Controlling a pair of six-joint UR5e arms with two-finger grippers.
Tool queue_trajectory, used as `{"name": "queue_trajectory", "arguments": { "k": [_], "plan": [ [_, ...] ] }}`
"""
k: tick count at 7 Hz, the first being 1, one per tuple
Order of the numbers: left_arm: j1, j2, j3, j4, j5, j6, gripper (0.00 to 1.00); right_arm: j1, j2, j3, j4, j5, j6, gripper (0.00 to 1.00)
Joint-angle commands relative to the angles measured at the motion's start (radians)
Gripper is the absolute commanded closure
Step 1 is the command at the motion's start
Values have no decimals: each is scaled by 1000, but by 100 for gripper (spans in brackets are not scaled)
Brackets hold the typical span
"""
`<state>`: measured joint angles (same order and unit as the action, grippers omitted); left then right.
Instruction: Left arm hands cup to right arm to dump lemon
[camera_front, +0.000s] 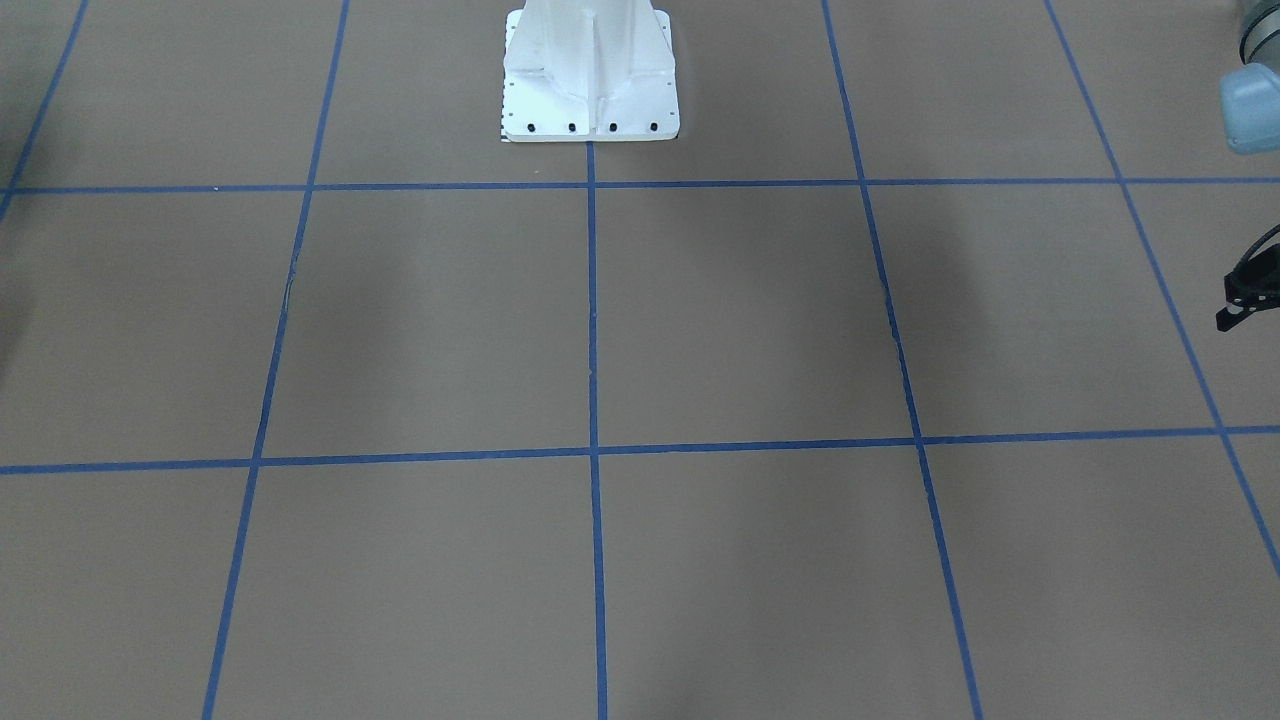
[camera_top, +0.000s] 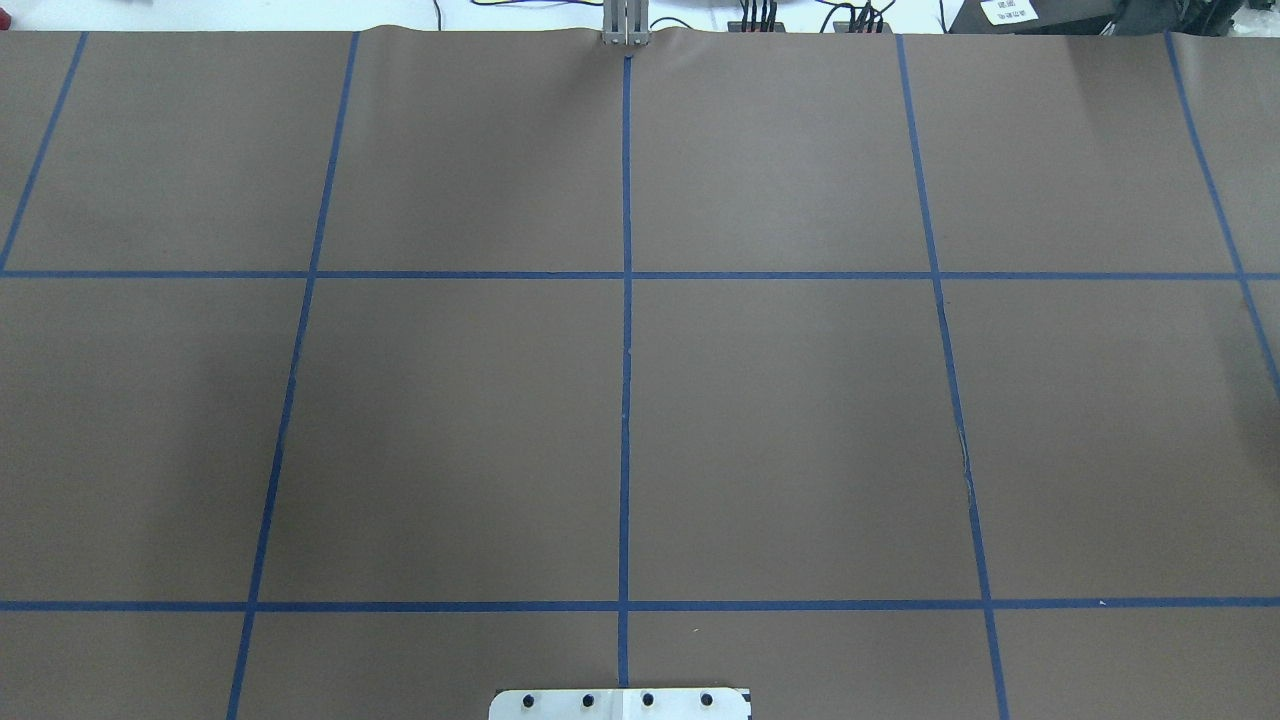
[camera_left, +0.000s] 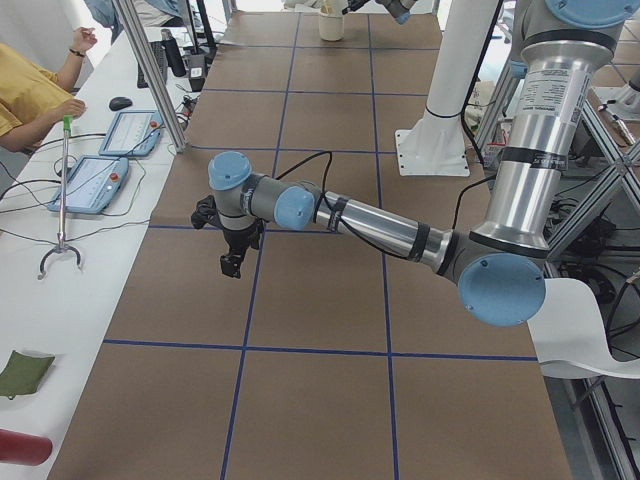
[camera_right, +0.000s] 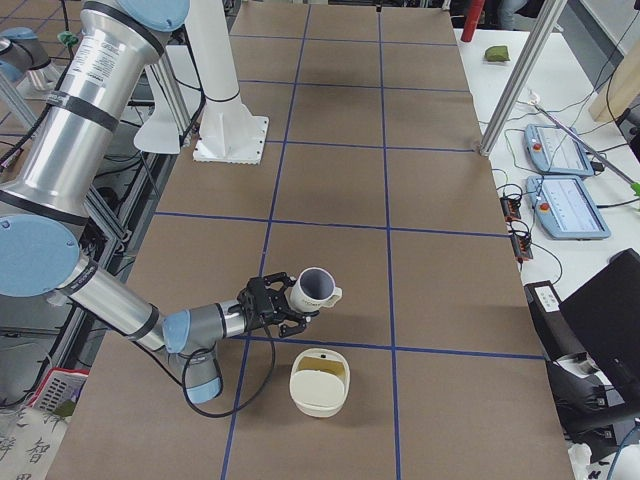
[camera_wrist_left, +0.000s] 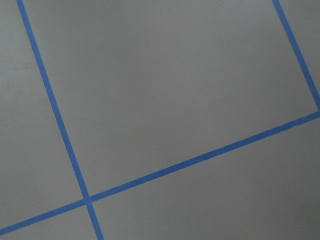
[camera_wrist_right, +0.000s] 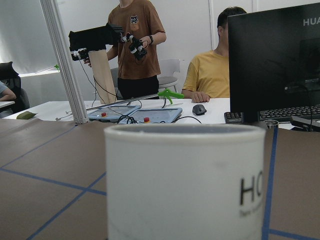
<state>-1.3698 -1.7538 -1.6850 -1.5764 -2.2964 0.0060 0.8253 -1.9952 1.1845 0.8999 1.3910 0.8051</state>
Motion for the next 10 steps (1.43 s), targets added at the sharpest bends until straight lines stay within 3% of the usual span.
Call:
{"name": "queue_trajectory", "arguments": {
  "k": [1, 4, 7, 8, 9, 10],
  "plan": [
    [0, 4, 1, -2, 0, 2, 0, 14, 44, 73, -85, -1, 14, 100],
    [2, 2, 2, -2, 0, 2, 0, 73, 46, 58, -87, 3, 34, 100],
    [2, 0, 1, -2, 0, -4, 0, 124, 65, 69, -148, 3, 230, 100],
    [2, -1, 2, -2, 0, -4, 0, 217, 102, 90, -248, 25, 258, 100],
    [2, -1, 2, -2, 0, -4, 0, 370, 175, 197, -496, 177, 241, 100],
    [2, 0, 1, -2, 0, -7, 0, 455, 206, 240, -592, 289, 240, 100]
  ]
}}
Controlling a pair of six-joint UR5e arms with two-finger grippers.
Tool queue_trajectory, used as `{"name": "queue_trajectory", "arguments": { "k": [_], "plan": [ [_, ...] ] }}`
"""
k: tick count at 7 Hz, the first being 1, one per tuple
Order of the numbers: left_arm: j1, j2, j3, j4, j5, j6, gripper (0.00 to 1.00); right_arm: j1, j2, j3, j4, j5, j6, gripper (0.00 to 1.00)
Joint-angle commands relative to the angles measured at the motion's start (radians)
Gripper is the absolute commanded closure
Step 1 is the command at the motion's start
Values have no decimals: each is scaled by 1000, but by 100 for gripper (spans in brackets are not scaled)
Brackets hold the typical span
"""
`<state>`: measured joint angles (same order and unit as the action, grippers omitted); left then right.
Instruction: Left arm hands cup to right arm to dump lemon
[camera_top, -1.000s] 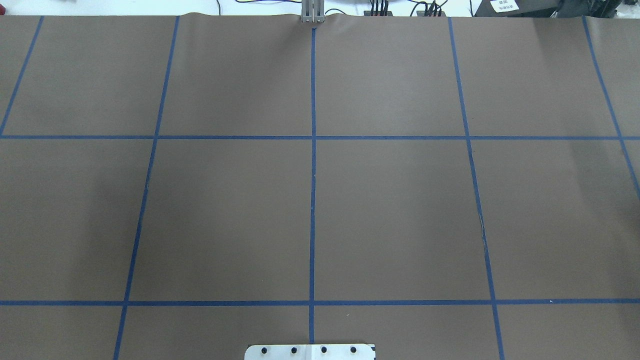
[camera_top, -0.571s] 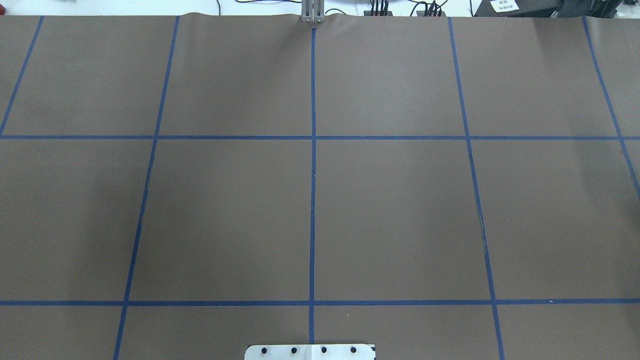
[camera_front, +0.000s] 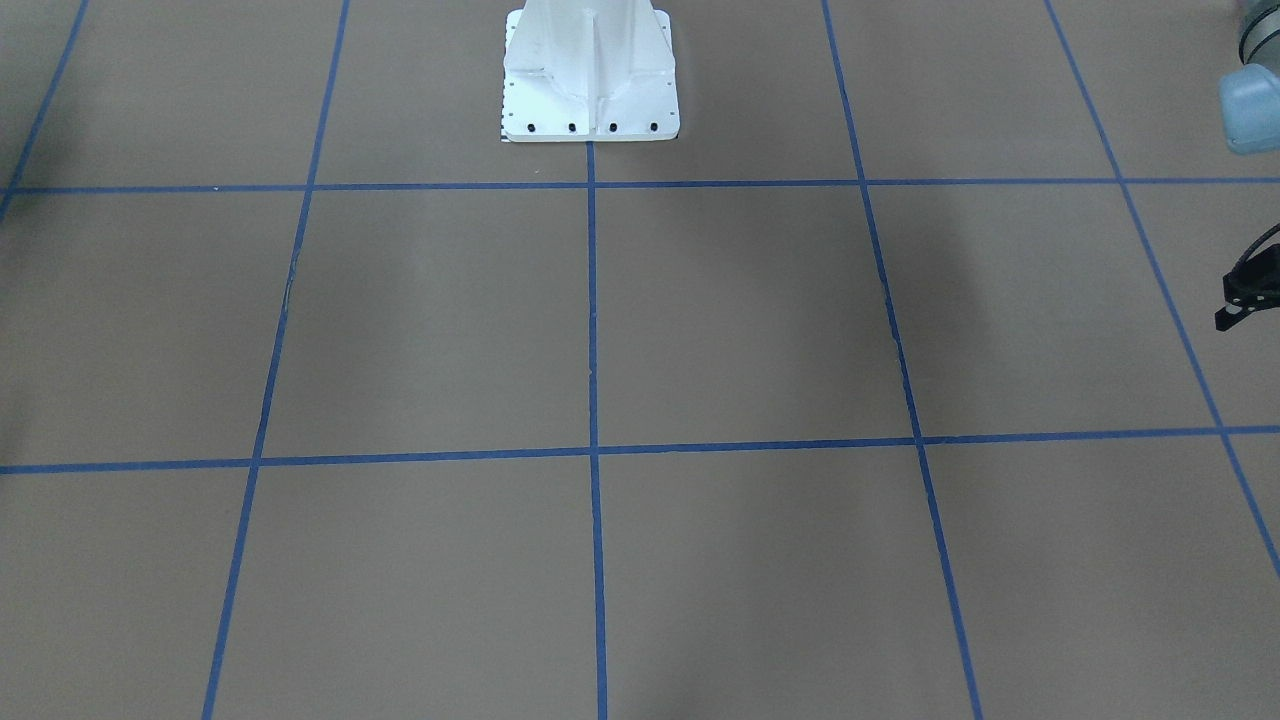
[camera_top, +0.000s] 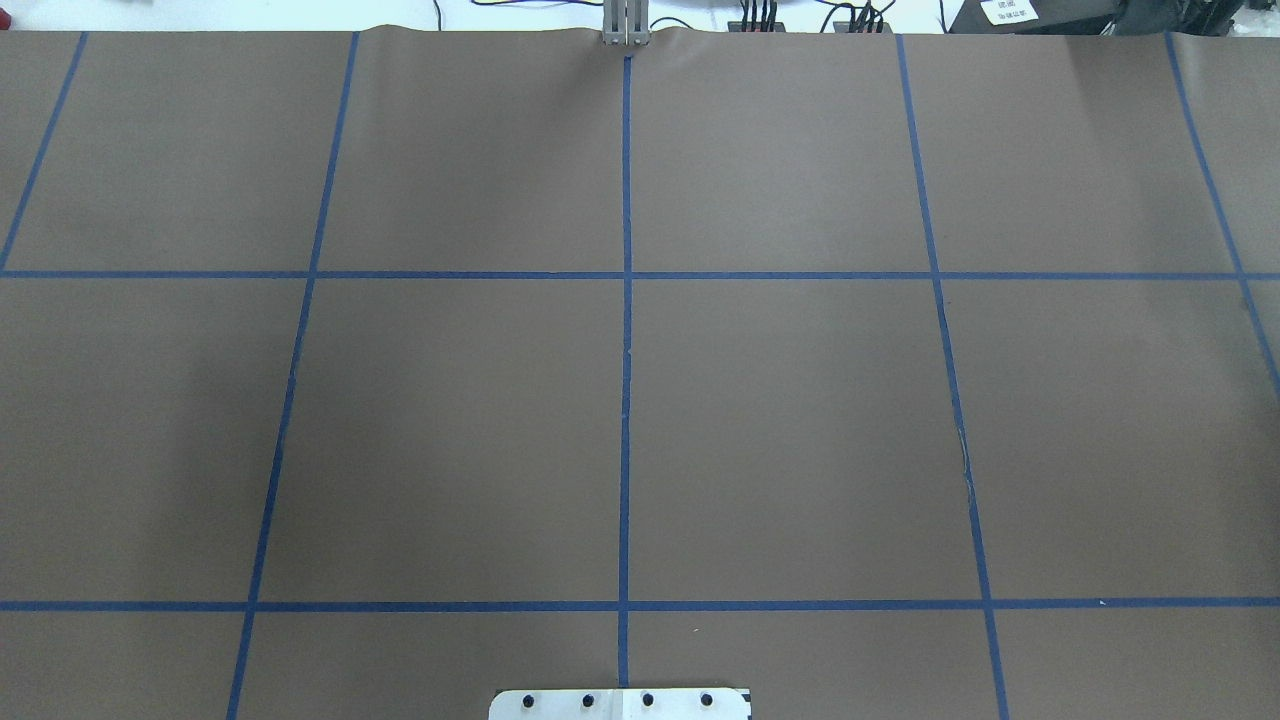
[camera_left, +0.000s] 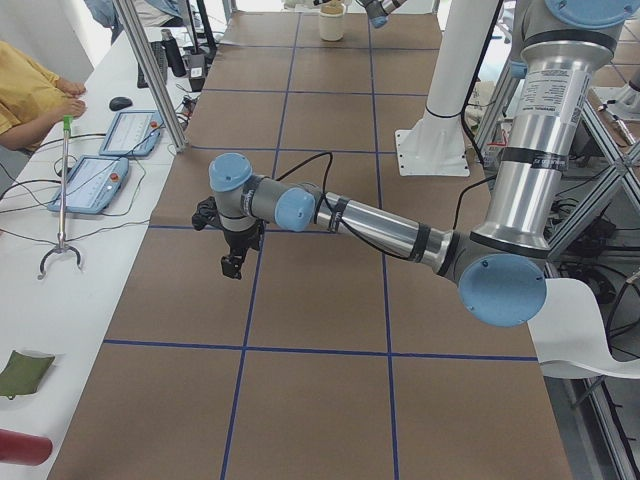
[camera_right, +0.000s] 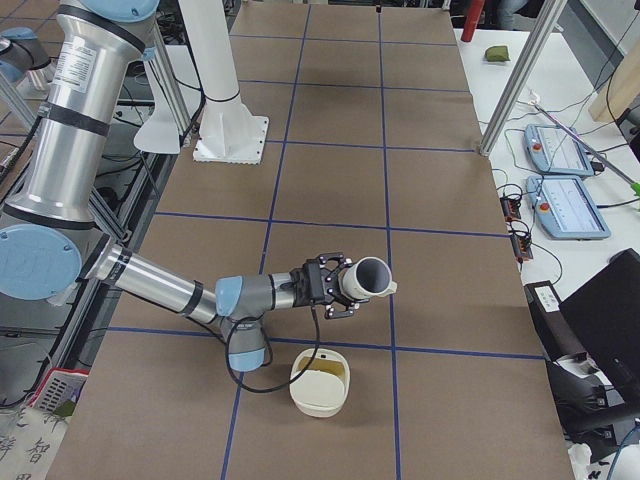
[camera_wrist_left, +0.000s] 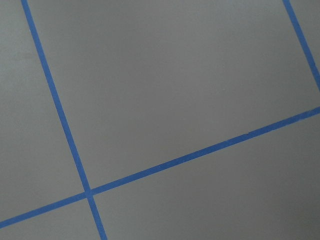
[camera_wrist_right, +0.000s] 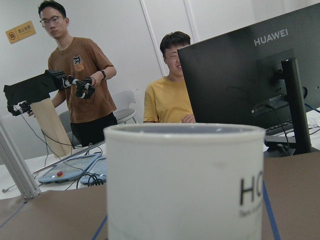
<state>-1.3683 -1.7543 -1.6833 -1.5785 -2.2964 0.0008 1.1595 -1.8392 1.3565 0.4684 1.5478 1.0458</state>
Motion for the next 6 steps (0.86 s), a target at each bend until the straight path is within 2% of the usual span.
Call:
{"name": "queue_trajectory", "arguments": {
  "k": [1, 4, 6],
  "plan": [
    [0, -1, 0, 0, 0, -2, 0, 129, 86, 70, -171, 144, -3, 100],
    [0, -7, 0, 3, 0, -4, 0, 129, 150, 70, -282, 149, -133, 100],
    [0, -8, 0, 5, 2, -5, 0, 129, 221, 79, -402, 193, -255, 100]
  ]
}}
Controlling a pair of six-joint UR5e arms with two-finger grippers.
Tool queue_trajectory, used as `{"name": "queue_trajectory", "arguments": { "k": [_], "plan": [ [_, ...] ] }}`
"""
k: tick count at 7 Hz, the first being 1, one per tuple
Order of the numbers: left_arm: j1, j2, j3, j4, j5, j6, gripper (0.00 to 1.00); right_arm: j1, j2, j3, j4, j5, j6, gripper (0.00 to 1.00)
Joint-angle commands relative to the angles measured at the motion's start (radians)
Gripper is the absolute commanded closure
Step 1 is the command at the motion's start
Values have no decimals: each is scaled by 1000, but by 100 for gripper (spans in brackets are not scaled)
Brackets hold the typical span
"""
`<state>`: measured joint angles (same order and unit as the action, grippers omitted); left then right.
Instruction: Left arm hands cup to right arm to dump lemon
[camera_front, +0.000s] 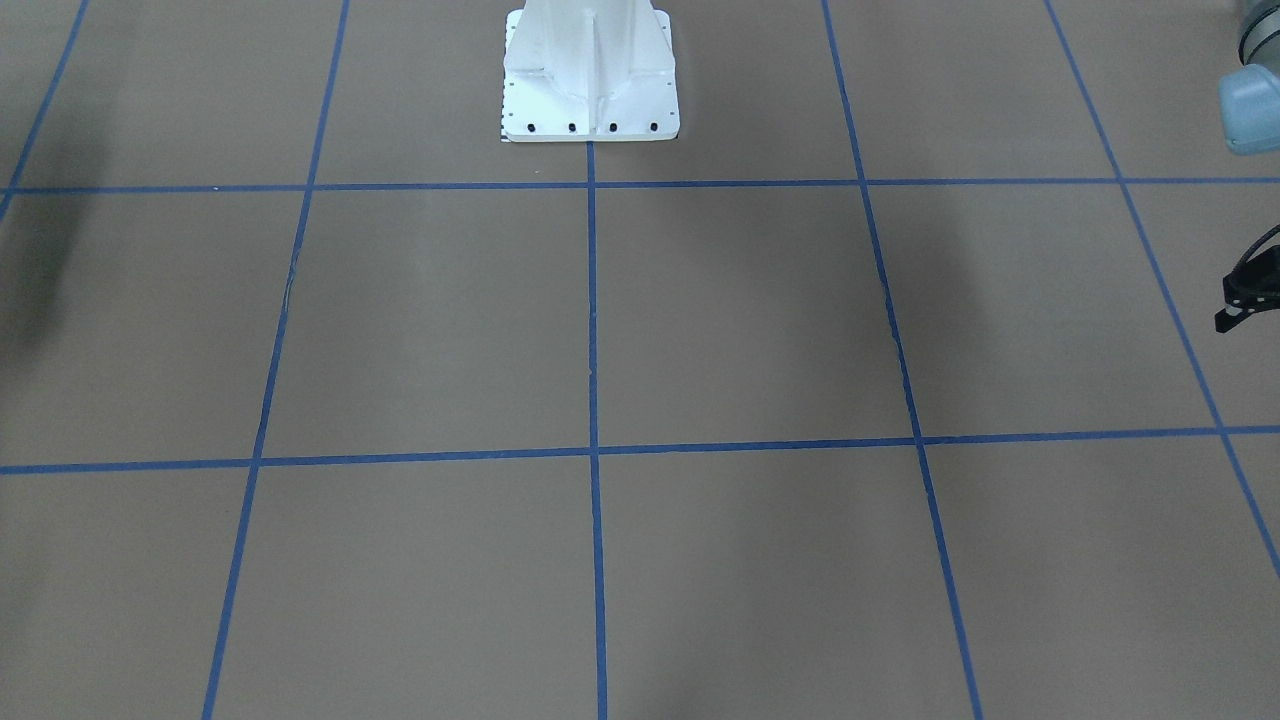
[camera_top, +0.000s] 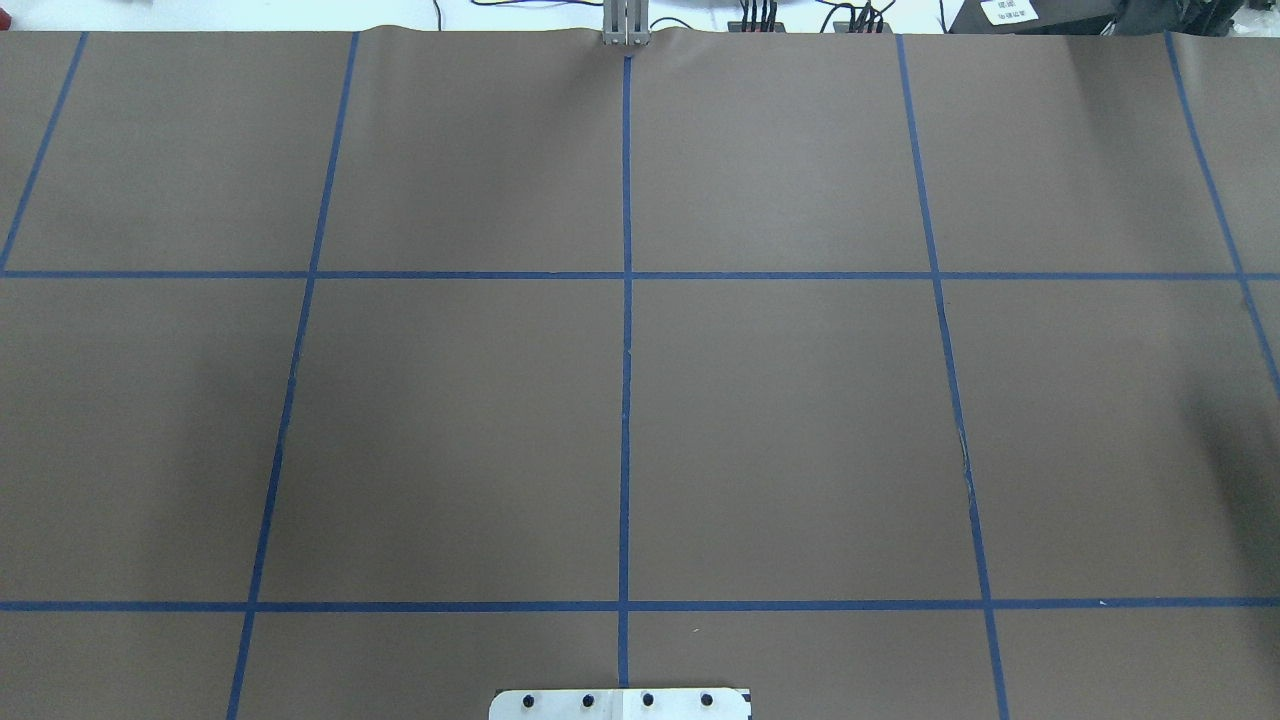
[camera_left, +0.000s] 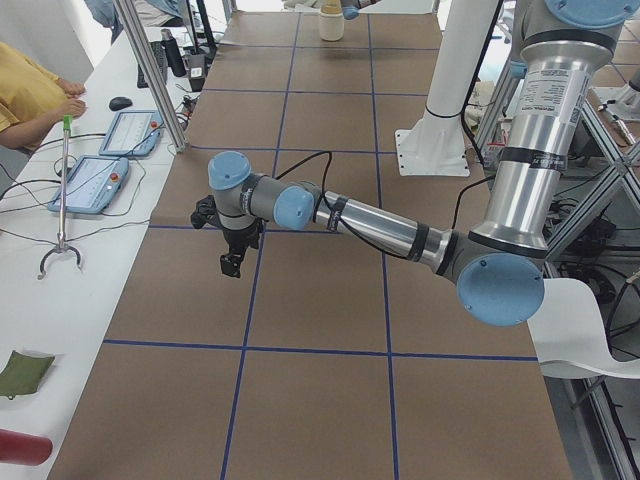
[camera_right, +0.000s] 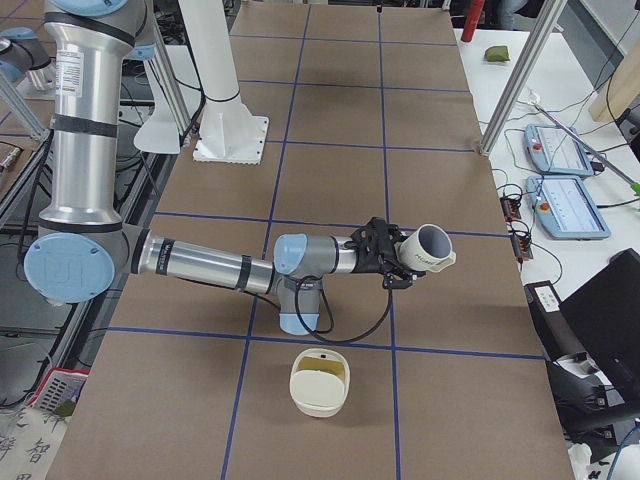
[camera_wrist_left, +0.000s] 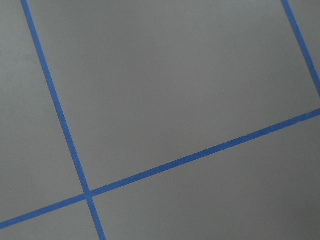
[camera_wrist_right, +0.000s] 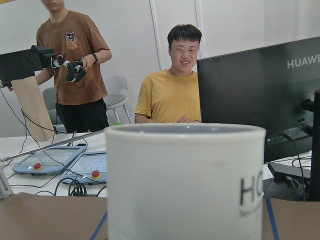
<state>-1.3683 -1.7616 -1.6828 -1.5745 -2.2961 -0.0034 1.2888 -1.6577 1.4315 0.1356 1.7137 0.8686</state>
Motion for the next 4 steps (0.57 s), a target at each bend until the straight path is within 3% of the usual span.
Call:
{"name": "queue_trajectory", "arguments": {
  "k": [1, 4],
  "plan": [
    [0, -1, -2, 4, 1, -1, 0, 0, 77, 4, -118, 38, -129, 100],
    [0, -2, 2, -4, 0, -1, 0, -51, 208, 4, -201, 41, -143, 100]
  ]
}}
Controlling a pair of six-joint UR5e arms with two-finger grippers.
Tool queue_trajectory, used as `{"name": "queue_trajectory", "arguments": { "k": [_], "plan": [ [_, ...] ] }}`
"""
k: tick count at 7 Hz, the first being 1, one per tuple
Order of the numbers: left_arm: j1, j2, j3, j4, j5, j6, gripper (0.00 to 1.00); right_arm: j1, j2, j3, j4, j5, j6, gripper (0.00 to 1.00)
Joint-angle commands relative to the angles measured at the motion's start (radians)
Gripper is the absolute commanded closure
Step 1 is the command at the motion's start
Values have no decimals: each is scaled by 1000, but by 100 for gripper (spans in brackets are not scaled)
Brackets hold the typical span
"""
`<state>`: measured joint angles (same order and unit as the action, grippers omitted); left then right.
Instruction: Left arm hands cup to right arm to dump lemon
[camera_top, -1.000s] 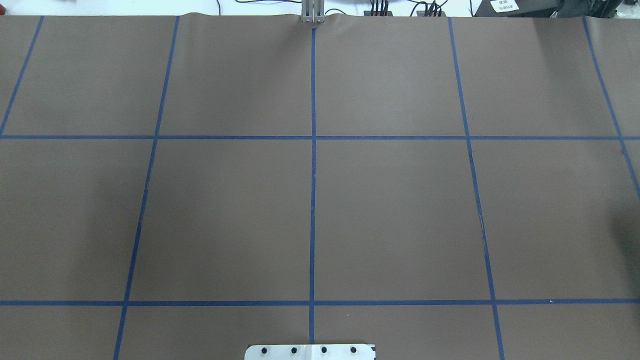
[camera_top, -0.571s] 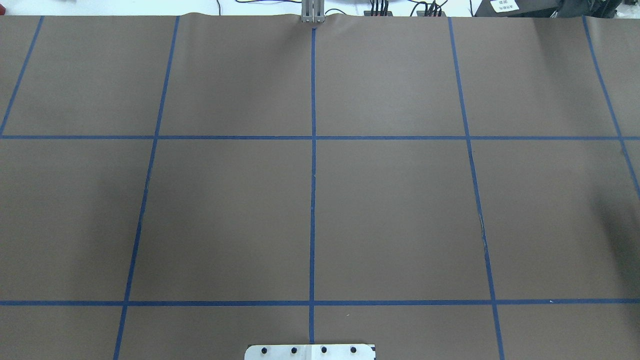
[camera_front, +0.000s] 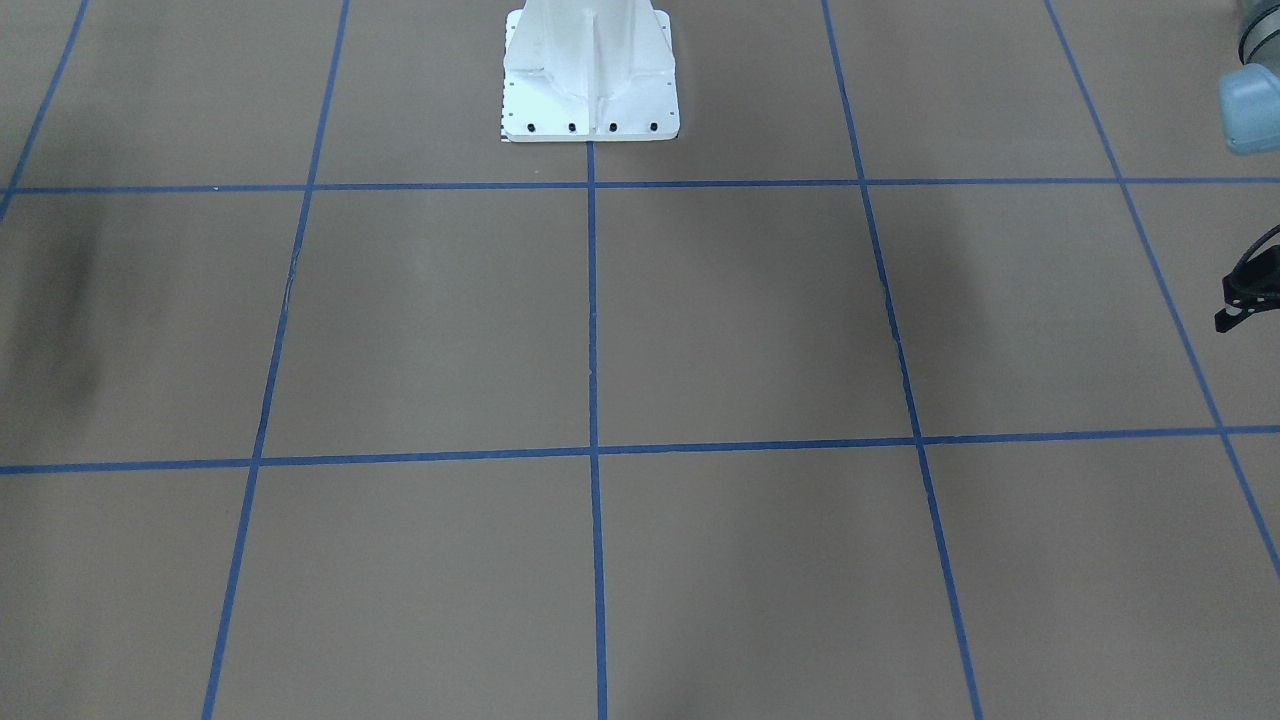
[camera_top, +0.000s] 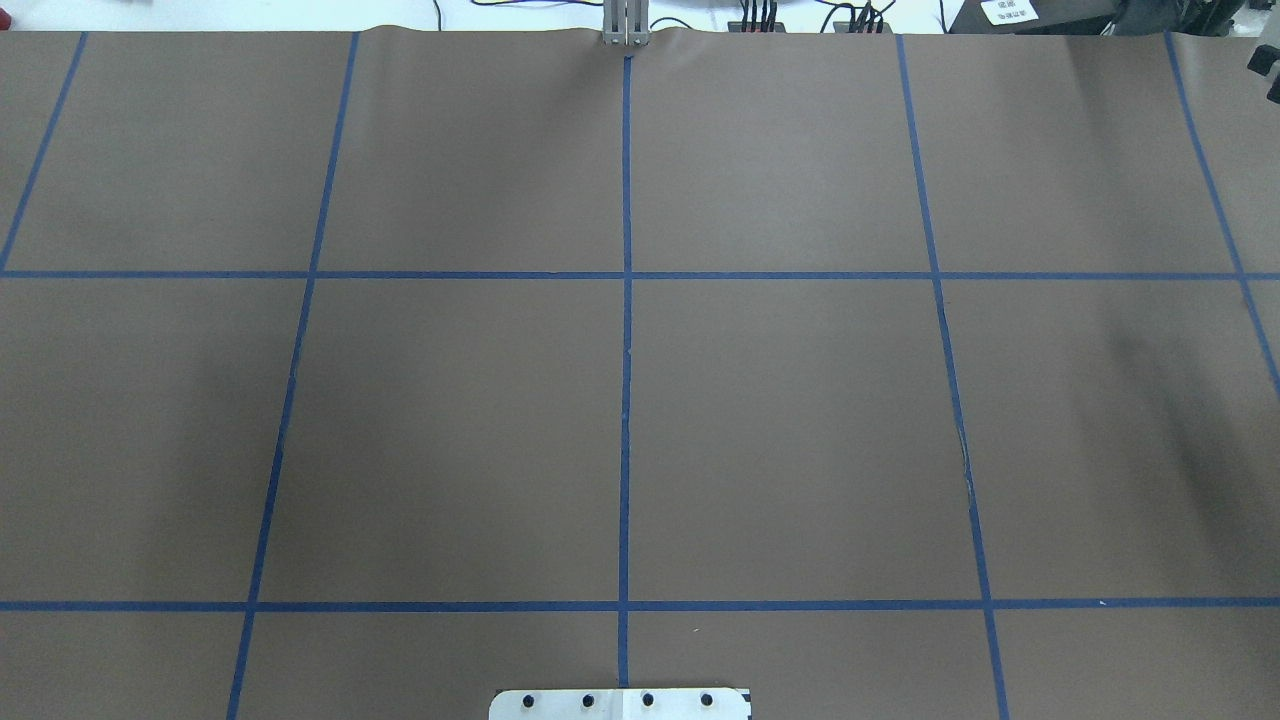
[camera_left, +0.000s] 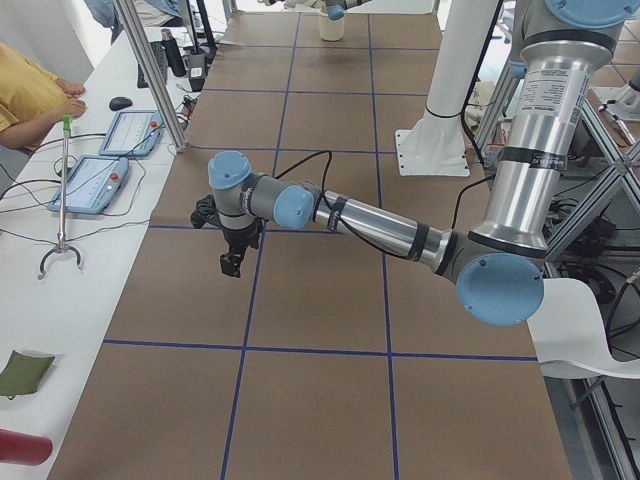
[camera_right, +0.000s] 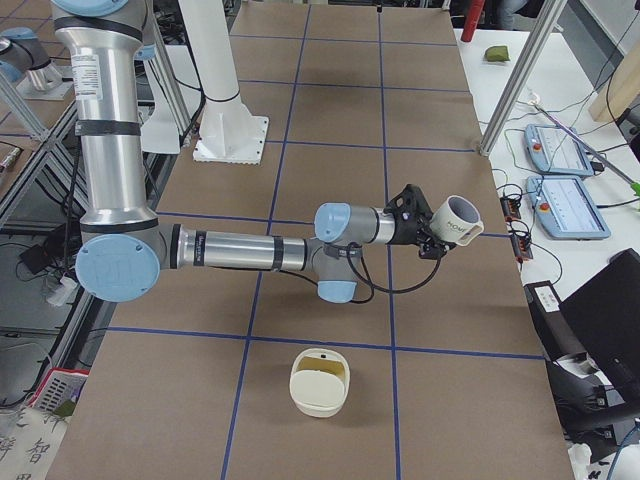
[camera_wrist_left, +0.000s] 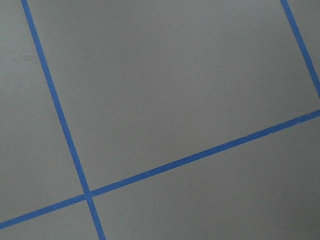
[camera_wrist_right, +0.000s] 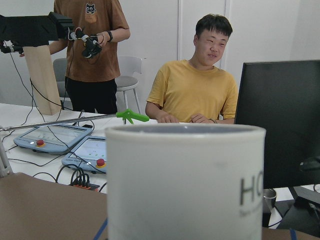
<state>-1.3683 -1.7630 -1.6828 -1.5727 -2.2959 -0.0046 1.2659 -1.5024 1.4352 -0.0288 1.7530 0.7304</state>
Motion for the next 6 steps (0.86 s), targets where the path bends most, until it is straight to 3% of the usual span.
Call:
{"name": "queue_trajectory", "arguments": {
  "k": [1, 4, 6],
  "plan": [
    [0, -3, -5, -7, 0, 1, 0, -61, 88, -1, -46, -1, -29, 100],
    [0, -44, -12, -7, -72, -32, 0, -179, 180, -13, -74, -68, -193, 100],
    [23, -145, -8, -9, -74, -218, 0, -294, 276, -16, -138, -160, -268, 100]
  ]
}}
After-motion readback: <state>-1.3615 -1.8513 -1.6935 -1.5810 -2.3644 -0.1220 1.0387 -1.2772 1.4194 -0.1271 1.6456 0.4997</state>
